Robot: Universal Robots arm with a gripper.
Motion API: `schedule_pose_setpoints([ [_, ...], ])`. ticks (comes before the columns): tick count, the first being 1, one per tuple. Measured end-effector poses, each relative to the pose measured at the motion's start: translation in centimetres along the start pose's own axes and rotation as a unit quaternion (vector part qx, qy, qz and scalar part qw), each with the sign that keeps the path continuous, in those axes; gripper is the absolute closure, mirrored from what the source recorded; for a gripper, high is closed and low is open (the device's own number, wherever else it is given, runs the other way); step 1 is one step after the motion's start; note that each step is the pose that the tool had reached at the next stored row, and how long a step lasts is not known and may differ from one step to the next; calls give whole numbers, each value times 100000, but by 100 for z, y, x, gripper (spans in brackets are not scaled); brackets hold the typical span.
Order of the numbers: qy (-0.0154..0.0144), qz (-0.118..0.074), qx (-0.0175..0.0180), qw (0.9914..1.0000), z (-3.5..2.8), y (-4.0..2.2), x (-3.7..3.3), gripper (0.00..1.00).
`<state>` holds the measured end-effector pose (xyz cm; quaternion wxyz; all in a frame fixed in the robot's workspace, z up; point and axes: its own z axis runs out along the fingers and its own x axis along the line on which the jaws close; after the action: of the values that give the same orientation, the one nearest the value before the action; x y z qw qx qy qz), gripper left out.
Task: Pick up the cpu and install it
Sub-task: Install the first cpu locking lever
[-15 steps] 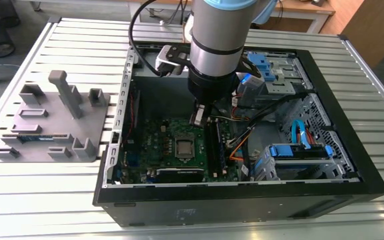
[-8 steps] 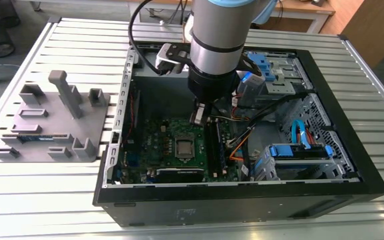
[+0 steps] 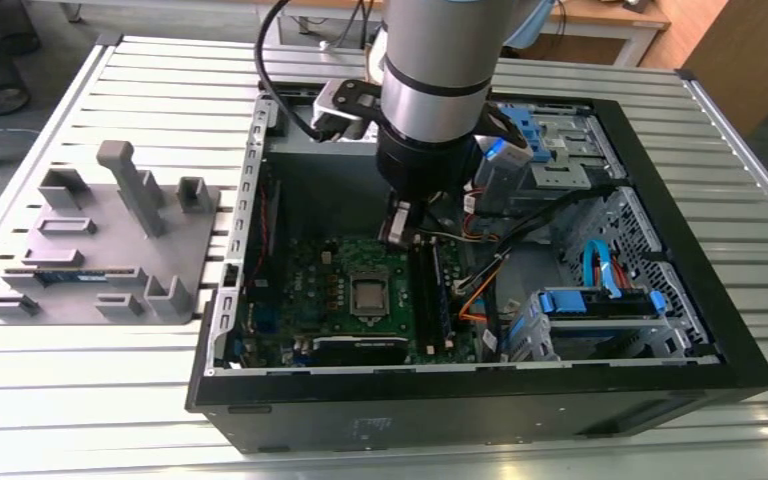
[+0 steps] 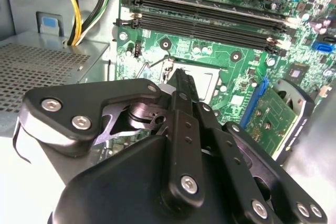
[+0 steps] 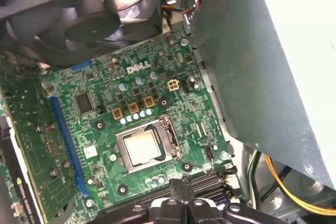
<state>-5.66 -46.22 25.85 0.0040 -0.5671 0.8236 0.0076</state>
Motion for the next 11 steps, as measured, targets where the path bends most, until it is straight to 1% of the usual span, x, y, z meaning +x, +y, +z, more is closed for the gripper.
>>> schedule_pose_setpoints([
  [2, -7, 1637, 25, 99987, 2, 0, 0, 89],
  [4, -27, 2733, 43, 99963, 3, 0, -2, 89],
  [6, -24, 4146, 66, 99914, 4, 0, -2, 89],
  [7, -30, 4931, 77, 99878, 6, 0, -2, 89],
  [9, -45, 6684, 103, 99776, 9, 0, -2, 89],
  [11, -67, 8559, 133, 99633, 14, 0, -2, 89],
])
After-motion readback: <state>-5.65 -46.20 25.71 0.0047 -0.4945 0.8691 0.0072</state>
